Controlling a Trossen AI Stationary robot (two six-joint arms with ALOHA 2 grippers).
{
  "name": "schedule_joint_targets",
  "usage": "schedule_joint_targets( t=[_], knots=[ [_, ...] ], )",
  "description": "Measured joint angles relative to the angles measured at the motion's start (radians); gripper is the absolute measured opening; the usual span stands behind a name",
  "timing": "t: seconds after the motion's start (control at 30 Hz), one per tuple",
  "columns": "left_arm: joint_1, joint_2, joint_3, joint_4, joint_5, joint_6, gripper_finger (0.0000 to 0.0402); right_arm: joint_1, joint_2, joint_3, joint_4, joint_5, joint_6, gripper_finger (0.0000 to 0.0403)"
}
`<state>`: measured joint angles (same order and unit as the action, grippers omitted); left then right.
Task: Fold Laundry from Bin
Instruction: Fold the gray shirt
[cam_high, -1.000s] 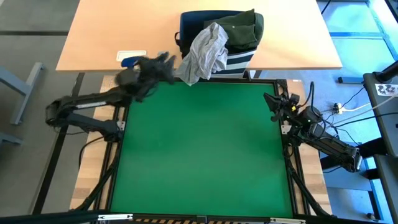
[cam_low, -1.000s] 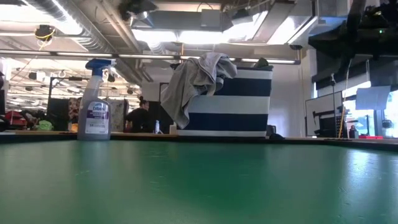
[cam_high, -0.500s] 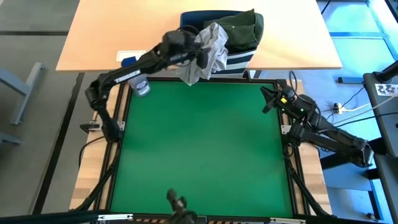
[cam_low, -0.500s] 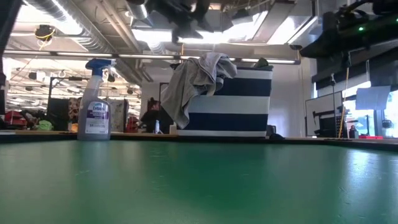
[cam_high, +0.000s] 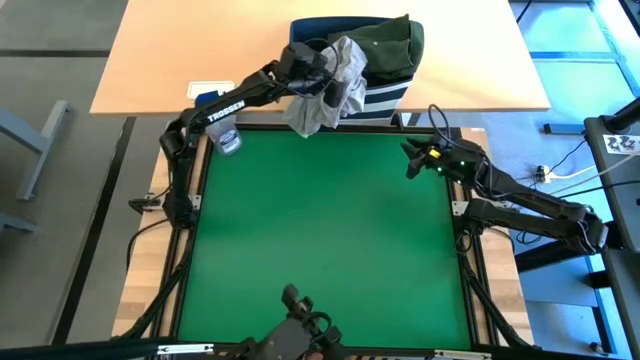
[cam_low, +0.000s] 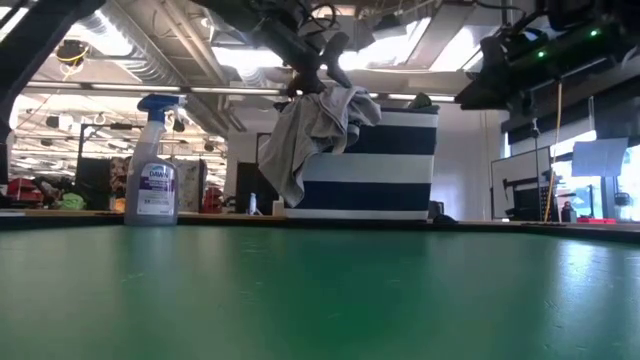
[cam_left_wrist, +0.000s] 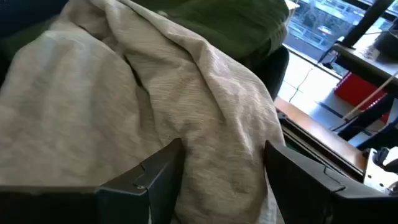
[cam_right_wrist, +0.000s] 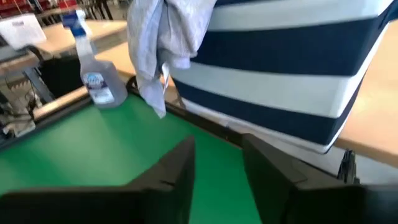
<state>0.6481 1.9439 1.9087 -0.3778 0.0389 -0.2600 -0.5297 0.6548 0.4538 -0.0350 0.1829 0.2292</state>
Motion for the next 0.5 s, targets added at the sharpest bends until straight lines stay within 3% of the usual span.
schedule_joint_targets(
  t=[0.2,0.5],
  knots=[
    [0.000,0.011,0.000,0.005,-0.044,0.063,0.0183,0.000,0.004,0.000,-0.020,-0.034,-0.037,0.0198],
    [-0.027,-0.022,0.000,0.081,0.008,0.108,0.0015,-0.001,-0.017,0.000,-0.004,-0.036,-0.110,0.0169]
  ],
)
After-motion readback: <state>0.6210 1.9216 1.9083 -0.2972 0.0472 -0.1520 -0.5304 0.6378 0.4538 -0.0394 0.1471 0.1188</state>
